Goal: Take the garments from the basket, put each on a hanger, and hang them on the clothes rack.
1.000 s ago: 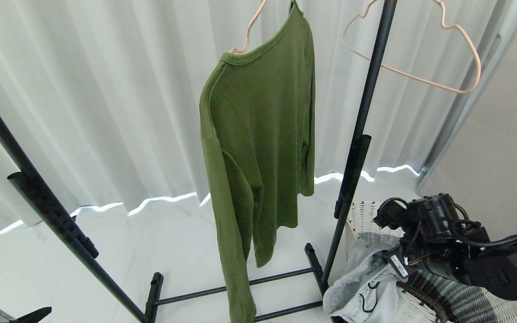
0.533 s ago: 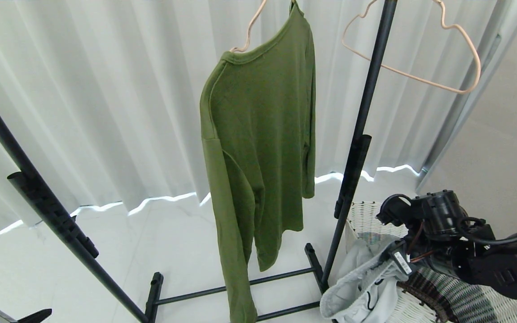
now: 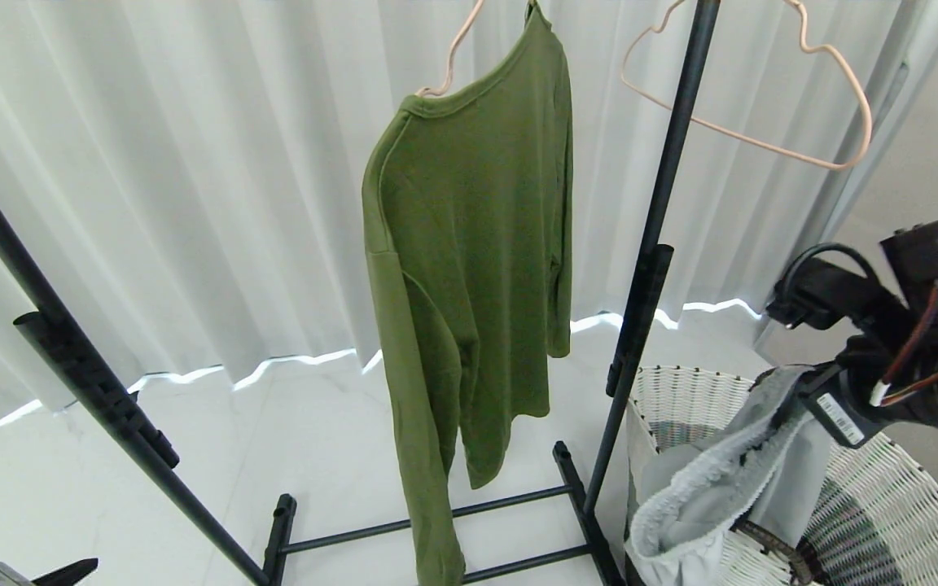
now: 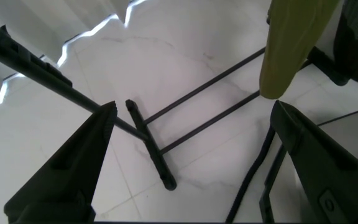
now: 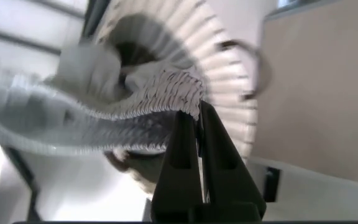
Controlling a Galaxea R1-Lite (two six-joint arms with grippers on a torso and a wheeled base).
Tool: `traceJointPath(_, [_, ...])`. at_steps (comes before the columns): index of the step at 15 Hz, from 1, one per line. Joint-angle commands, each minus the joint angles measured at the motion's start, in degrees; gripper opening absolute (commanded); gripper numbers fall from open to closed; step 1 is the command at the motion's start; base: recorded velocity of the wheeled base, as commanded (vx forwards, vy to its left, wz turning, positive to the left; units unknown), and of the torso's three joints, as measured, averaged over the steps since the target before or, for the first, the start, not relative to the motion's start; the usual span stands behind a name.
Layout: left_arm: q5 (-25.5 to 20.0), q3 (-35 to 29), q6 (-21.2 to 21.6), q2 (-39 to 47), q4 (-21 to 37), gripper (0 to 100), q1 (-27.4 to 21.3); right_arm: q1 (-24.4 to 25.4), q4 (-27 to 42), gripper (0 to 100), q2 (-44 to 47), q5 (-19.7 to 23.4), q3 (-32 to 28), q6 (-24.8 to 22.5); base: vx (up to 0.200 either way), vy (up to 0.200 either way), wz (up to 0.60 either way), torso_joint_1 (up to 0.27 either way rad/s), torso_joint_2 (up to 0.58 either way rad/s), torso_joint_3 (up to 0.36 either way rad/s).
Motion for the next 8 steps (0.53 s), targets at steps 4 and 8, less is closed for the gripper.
traceJointPath(4, [0.01,0.0,-0.01,0.23,-0.04,100,0.07,0.33,0.15,0,-7.3,-0.68,-1.45,-3.81,0.0,0.0,0.0,0.0,0.0,0.0])
traceJointPath(8, [0.01,0.0,-0.1,0.15,0.05,100,0.07,0.33,-2.66,0,-7.74,-0.25,-1.27,-7.5,0.0,0.0,0.0,0.0,0.0,0.0])
